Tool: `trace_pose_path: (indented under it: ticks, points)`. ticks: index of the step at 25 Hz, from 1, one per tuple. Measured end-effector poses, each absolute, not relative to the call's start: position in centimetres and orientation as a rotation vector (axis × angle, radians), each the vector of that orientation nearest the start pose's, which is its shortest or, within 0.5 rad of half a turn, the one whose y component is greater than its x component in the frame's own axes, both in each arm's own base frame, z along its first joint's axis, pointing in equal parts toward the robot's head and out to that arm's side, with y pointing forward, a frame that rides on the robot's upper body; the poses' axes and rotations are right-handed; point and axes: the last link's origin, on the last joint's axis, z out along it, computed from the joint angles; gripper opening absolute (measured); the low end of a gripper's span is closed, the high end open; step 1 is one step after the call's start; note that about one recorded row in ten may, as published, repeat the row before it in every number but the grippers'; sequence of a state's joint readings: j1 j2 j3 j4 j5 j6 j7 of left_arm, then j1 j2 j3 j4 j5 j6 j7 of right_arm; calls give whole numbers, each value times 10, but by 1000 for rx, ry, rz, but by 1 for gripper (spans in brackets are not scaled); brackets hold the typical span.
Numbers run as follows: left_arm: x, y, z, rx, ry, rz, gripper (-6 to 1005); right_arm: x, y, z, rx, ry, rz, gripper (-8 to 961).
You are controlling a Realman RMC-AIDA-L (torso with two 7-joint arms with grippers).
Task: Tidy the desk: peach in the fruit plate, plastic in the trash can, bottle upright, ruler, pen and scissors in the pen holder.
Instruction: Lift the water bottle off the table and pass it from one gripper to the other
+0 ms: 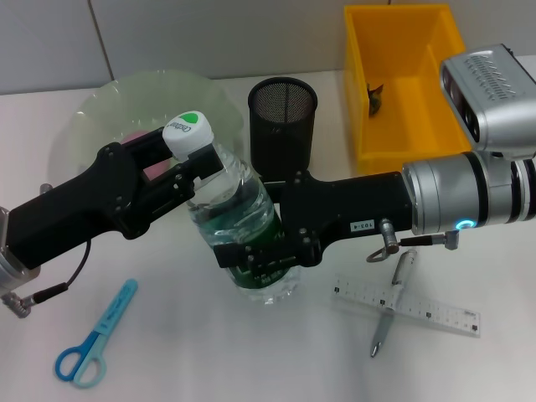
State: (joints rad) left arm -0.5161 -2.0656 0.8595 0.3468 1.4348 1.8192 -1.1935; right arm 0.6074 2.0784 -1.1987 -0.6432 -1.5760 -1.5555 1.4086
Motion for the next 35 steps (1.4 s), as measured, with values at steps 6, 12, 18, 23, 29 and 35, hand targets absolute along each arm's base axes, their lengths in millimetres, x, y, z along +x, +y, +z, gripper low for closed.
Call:
trace_pose_path:
  ticks: [6, 12, 18, 23, 29, 35]
  points:
    - [-221, 297, -4, -2545, -529, -1517, 443, 174, 329, -44, -2994, 388, 941, 763]
    - [-220, 298, -3, -2548, -526, -1516, 443, 174, 329, -43, -2988, 382, 943, 763]
    - [-219, 298, -3, -2546, -539, -1520, 444, 174, 329, -44, -2993, 381, 936, 763]
    - [-219, 299, -3, -2547, -539, -1519, 444, 174, 330, -44, -3002, 370, 899, 765]
    - [-219, 299, -3, -2546, -536, -1520, 444, 175, 330, -44, -2993, 368, 889, 767]
    - [-218, 300, -2, -2545, -531, -1530, 444, 181, 331, -48, -2992, 371, 830, 768]
